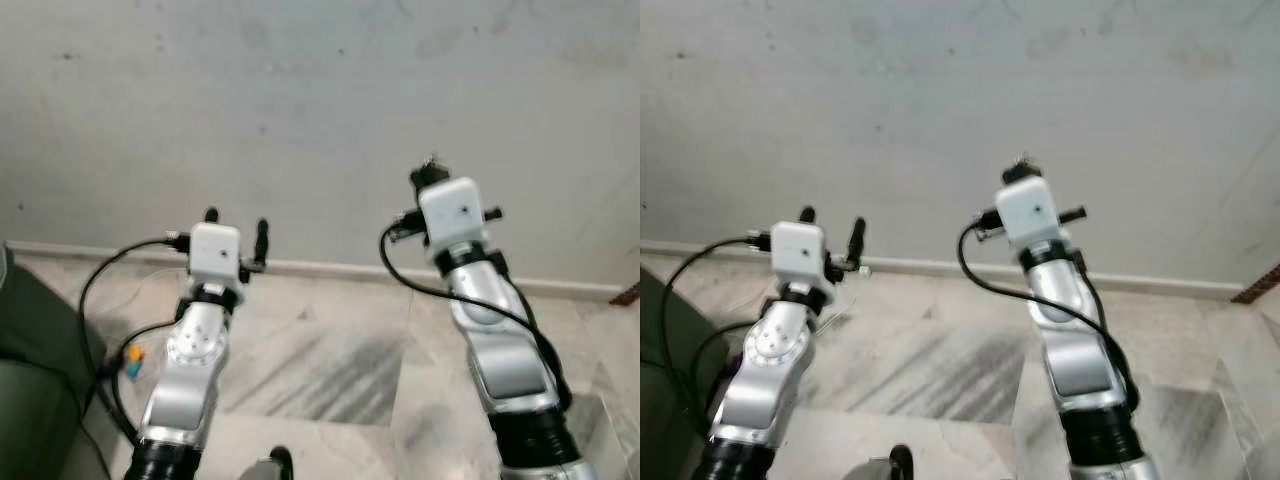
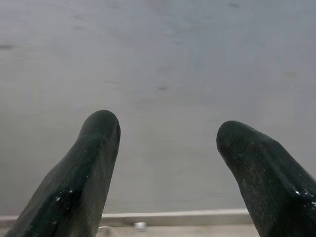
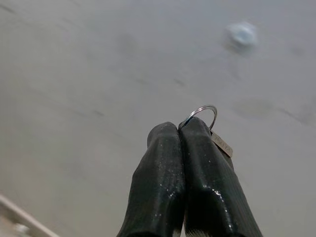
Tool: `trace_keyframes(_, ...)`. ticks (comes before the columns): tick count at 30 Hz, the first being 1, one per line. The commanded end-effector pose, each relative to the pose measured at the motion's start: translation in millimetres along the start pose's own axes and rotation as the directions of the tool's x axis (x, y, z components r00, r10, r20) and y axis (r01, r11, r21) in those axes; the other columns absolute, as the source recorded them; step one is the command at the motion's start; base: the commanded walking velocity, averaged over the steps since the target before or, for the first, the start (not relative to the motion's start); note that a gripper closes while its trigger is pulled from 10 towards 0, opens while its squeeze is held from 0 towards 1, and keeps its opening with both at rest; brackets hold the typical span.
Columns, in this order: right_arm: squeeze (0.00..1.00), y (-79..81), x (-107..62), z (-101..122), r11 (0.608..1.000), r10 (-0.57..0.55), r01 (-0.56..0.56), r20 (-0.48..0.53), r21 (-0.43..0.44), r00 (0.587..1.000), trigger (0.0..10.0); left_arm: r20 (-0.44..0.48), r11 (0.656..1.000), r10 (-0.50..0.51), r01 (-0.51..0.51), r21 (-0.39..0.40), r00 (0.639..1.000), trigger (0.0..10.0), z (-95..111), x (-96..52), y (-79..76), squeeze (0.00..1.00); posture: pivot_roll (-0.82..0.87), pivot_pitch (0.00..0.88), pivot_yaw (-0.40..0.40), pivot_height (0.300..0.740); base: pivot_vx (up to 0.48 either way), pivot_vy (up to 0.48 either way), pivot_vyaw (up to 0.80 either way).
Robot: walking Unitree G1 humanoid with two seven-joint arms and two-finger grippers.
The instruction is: Hang keys on a hook
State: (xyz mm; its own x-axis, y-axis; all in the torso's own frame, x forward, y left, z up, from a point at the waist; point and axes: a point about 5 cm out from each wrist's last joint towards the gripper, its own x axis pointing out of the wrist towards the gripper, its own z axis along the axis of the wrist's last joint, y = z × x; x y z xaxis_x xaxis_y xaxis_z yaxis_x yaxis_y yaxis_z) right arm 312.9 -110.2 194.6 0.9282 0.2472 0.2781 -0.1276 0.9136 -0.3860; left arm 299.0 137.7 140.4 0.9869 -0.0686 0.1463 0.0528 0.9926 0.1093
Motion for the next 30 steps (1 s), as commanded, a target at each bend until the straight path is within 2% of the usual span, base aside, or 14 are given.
trace_keyframes(1, 0.00, -0.7, -0.6, 2.4, 1.000, -0.006, 0.006, 0.014, 0.005, 1.000, 10.0, -0.007, 1.000, -0.006, 0.006, -0.018, 1.000, 10.0, -2.1, -2.6, 0.5, 0.00, -0.01, 0.138, 0.038, 0.740, 0.000, 0.000, 0.00)
trace_keyframes(11, 0.00, -7.6, 2.4, 3.2, 0.998, -0.049, 0.048, 0.024, 0.049, 0.999, 10.0, -0.005, 0.998, -0.045, 0.045, -0.036, 0.999, 10.0, -1.9, -3.2, -4.7, 0.00, 0.01, 0.139, 0.030, 0.740, 0.000, 0.000, 0.00)
trace_keyframes(19, 0.00, -5.2, 6.2, 2.3, 0.997, -0.056, 0.056, -0.001, 0.057, 0.998, 10.0, -0.025, 0.997, -0.051, 0.049, -0.067, 0.998, 10.0, -5.1, -3.8, -3.6, 0.00, 0.01, 0.141, 0.020, 0.740, 0.000, 0.000, -0.80)
trace_keyframes(23, 0.00, -6.4, 8.3, 5.3, 0.997, -0.064, 0.064, -0.001, 0.050, 0.998, 10.0, -0.010, 0.997, -0.055, 0.055, -0.058, 0.998, 10.0, -1.9, 0.0, -3.0, 0.00, 0.00, 0.139, 0.007, 0.740, 0.000, 0.000, -0.80)
trace_keyframes(26, 0.00, -7.7, 10.2, 5.8, 0.997, -0.073, 0.073, -0.003, 0.039, 0.997, 10.0, 0.035, 0.997, -0.062, 0.064, -0.052, 0.997, 10.0, 2.3, 3.1, -4.4, 0.00, 0.00, 0.138, 0.005, 0.740, 0.000, 0.000, -0.80)
trace_keyframes(30, 0.00, -7.9, 11.9, -0.5, 0.996, -0.087, 0.088, -0.022, 0.034, 0.996, 10.0, 0.028, 0.996, -0.071, 0.072, -0.054, 0.997, 10.0, 1.9, 4.4, -7.1, 0.00, 0.01, 0.129, 0.008, 0.740, 0.000, 0.000, -0.80)
